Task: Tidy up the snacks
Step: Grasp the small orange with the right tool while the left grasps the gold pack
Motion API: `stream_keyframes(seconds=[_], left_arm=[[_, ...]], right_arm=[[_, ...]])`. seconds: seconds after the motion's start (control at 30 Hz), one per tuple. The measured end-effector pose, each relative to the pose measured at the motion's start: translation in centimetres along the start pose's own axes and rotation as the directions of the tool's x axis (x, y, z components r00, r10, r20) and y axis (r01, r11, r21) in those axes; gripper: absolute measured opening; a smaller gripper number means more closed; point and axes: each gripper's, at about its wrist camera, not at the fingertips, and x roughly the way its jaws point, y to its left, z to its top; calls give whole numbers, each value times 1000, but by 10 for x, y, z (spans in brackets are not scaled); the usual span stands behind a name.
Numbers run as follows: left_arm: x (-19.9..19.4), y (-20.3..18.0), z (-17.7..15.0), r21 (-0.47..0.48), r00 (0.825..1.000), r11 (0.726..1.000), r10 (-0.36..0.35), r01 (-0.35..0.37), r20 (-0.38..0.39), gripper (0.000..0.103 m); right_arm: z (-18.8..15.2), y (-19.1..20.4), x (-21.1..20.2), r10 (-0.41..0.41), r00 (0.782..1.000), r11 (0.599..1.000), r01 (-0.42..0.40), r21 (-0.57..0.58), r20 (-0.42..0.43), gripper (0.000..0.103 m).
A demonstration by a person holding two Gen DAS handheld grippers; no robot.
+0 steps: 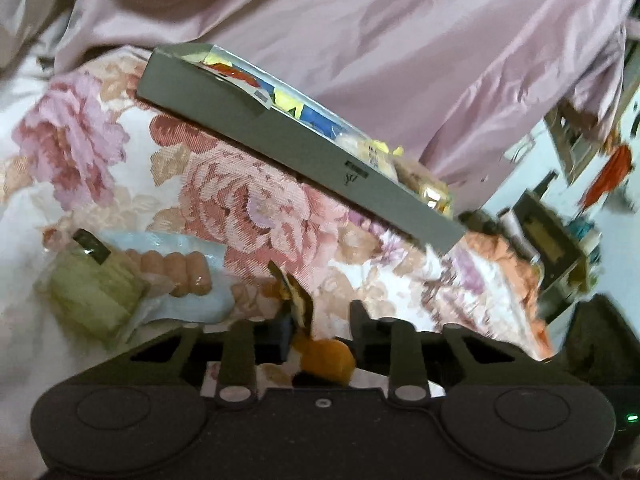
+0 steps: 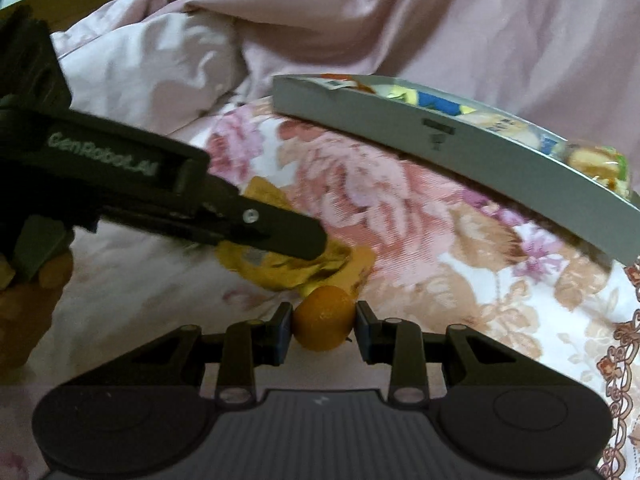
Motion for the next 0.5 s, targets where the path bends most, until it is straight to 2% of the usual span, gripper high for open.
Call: stream_keyframes(seconds=[0.07, 0.17, 0.33, 0.5], left_arm=[[0, -1, -3, 30, 999, 999, 41, -41, -9, 16], [1, 5, -9, 0, 997, 997, 74, -74, -25, 10], [-4, 9, -15, -52, 993, 992, 114, -115, -22, 7], [-19, -12, -24, 38, 986, 985, 167, -167, 8, 3]], right_arm=[[-1, 6, -3, 8, 1000, 1000, -8, -20, -15, 37], [-2, 13, -9, -14, 998, 999, 12, -43, -55, 37], [-7, 14, -27, -64, 995, 998, 63, -20, -73, 37], [-7, 12, -46, -98, 994, 995, 99, 16, -40, 37]])
